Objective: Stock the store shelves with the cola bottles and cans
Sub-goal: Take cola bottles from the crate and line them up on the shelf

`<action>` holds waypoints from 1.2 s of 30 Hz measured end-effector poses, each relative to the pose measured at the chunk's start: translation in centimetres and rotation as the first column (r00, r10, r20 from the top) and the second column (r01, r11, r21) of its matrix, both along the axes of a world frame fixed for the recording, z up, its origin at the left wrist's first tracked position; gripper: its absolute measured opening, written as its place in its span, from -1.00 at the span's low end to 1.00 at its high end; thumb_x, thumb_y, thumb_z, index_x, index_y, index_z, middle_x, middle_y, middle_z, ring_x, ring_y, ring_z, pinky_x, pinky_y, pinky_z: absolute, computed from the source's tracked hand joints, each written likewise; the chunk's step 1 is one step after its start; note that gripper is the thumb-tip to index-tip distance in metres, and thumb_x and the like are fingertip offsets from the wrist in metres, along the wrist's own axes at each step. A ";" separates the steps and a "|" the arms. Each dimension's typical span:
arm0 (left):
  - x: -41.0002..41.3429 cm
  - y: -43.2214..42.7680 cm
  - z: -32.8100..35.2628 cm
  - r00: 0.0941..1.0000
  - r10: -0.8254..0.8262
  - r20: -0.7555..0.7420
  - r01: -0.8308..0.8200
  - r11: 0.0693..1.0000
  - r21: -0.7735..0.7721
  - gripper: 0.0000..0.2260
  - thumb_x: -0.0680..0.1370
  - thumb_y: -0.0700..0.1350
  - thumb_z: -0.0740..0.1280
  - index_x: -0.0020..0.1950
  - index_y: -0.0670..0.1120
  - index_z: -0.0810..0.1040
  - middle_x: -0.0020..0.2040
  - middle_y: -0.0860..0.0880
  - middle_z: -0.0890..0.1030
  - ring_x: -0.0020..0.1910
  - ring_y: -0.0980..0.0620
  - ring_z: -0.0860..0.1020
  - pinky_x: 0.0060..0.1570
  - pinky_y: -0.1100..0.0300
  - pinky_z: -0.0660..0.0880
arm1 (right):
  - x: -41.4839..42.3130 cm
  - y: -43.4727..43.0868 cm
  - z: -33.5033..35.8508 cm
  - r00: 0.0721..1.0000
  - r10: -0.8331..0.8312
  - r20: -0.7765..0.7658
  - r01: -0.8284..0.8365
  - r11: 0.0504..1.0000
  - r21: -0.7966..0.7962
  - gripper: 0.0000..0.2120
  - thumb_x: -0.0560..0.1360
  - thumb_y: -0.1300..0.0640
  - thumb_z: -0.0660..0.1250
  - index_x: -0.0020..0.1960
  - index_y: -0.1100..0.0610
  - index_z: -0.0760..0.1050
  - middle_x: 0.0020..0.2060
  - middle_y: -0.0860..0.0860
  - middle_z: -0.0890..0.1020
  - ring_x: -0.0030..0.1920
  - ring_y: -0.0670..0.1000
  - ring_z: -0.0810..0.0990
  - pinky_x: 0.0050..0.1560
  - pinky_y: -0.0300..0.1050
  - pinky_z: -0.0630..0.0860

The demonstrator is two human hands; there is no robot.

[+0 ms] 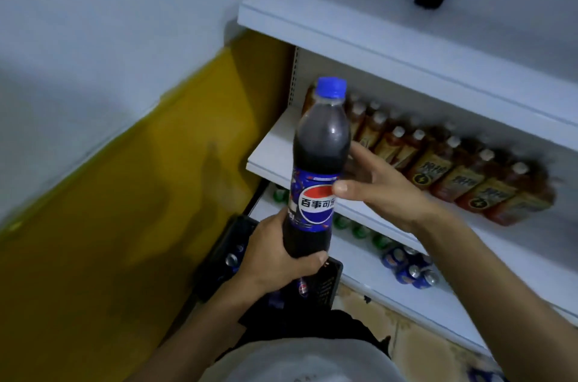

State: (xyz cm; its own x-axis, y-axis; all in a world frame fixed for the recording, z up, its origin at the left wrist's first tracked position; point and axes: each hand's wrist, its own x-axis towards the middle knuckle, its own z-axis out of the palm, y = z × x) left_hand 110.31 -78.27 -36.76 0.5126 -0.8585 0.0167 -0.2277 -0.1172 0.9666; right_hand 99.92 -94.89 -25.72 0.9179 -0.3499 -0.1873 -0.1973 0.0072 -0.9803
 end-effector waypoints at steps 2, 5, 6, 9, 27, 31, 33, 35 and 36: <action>0.2 -1.5 1.2 0.998 -0.036 -0.054 0.034 0.998 -0.047 -0.51 0.23 0.12 0.50 0.13 0.12 0.52 0.02 0.07 0.67 0.03 0.13 0.62 -0.01 0.02 0.60 | -1.2 0.4 -0.2 0.998 -0.060 -0.008 0.059 0.996 -0.065 -0.18 0.23 -0.10 0.57 0.40 -0.02 0.31 0.20 0.01 0.60 0.22 0.01 0.57 0.17 -0.05 0.53; 0.5 -4.8 3.7 0.990 -0.120 -0.070 0.113 0.989 -0.098 -0.54 0.26 0.03 0.49 0.14 0.15 0.53 0.00 0.08 0.66 0.01 0.08 0.63 -0.08 0.13 0.57 | -2.6 1.0 -0.7 0.987 -0.155 0.026 0.157 0.958 -0.240 -0.26 0.27 -0.16 0.52 0.37 -0.12 0.31 0.17 -0.20 0.59 0.20 -0.16 0.55 0.16 -0.20 0.49; 0.6 -6.2 4.7 0.987 -0.144 -0.064 0.137 0.985 -0.106 -0.54 0.24 0.00 0.48 0.13 0.15 0.52 -0.01 0.07 0.66 -0.01 0.07 0.64 -0.11 0.14 0.57 | -2.9 0.9 -0.5 0.980 -0.190 0.061 0.200 0.938 -0.283 -0.32 0.29 -0.18 0.50 0.34 -0.14 0.33 0.16 -0.27 0.57 0.19 -0.21 0.54 0.12 -0.29 0.48; 0.9 -11.0 7.8 0.975 -0.221 -0.027 0.215 0.967 -0.133 -0.50 0.21 -0.03 0.46 0.15 0.11 0.52 -0.02 0.03 0.66 -0.01 0.03 0.64 -0.09 0.02 0.61 | -3.4 -1.3 1.6 0.940 -0.301 0.160 0.341 0.852 -0.397 -0.44 0.34 -0.22 0.45 0.27 -0.14 0.39 0.13 -0.31 0.57 0.15 -0.27 0.53 0.04 -0.43 0.45; 0.9 -37.5 18.9 0.871 -0.225 0.437 0.251 0.968 0.000 -0.09 0.32 0.22 0.50 0.52 0.09 0.07 0.44 0.07 0.35 0.39 0.10 0.34 0.35 0.00 0.38 | -3.8 -28.9 11.7 0.841 -0.455 0.293 0.530 0.584 -0.615 -0.20 0.19 0.05 0.63 0.32 0.08 0.32 0.06 -0.12 0.53 -0.06 -0.19 0.55 -0.13 -0.39 0.48; 2.1 -40.9 18.2 0.827 -0.173 0.534 0.144 0.985 0.096 -0.03 0.35 0.27 0.45 0.57 0.04 -0.03 0.54 -0.03 0.17 0.49 -0.03 0.18 0.40 -0.08 0.28 | -1.2 -35.7 10.8 0.803 -0.534 0.265 0.578 0.589 -0.565 -0.26 0.21 0.07 0.63 0.28 0.10 0.35 0.11 0.01 0.61 -0.04 -0.03 0.62 -0.13 -0.23 0.55; 2.5 -42.1 18.0 0.798 -0.203 0.567 0.169 0.979 0.112 -0.11 0.40 0.22 0.44 0.56 0.02 0.02 0.52 -0.05 0.22 0.45 -0.07 0.24 0.38 -0.05 0.31 | 0.1 -38.6 10.3 0.783 -0.555 0.280 0.603 0.568 -0.560 -0.29 0.22 0.07 0.63 0.25 0.14 0.37 0.10 0.03 0.60 0.01 0.01 0.61 -0.09 -0.22 0.50; 2.7 -43.3 17.8 0.788 -0.222 0.575 0.175 0.975 0.136 -0.16 0.43 0.16 0.43 0.56 0.02 0.04 0.50 -0.06 0.26 0.42 -0.08 0.28 0.37 -0.01 0.32 | 1.2 -41.0 10.0 0.767 -0.578 0.278 0.617 0.546 -0.567 -0.29 0.22 0.08 0.63 0.26 0.18 0.36 0.16 0.08 0.59 0.10 0.07 0.58 -0.01 -0.16 0.47; 2.8 -44.0 17.8 0.791 -0.221 0.570 0.157 0.974 0.160 -0.15 0.44 0.16 0.42 0.57 0.03 0.01 0.52 -0.05 0.22 0.44 -0.07 0.24 0.40 0.01 0.28 | 1.6 -42.0 9.9 0.764 -0.586 0.271 0.618 0.542 -0.570 -0.29 0.22 0.09 0.63 0.25 0.19 0.36 0.18 0.10 0.58 0.14 0.10 0.58 0.02 -0.13 0.48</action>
State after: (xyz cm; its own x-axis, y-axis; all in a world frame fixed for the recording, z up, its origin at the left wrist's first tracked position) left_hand 113.16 -122.25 -18.99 0.2610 -0.9507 0.1677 -0.7697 -0.1000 0.6306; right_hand 101.57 -136.87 -15.85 0.4500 -0.8402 0.3025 -0.3298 -0.4711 -0.8181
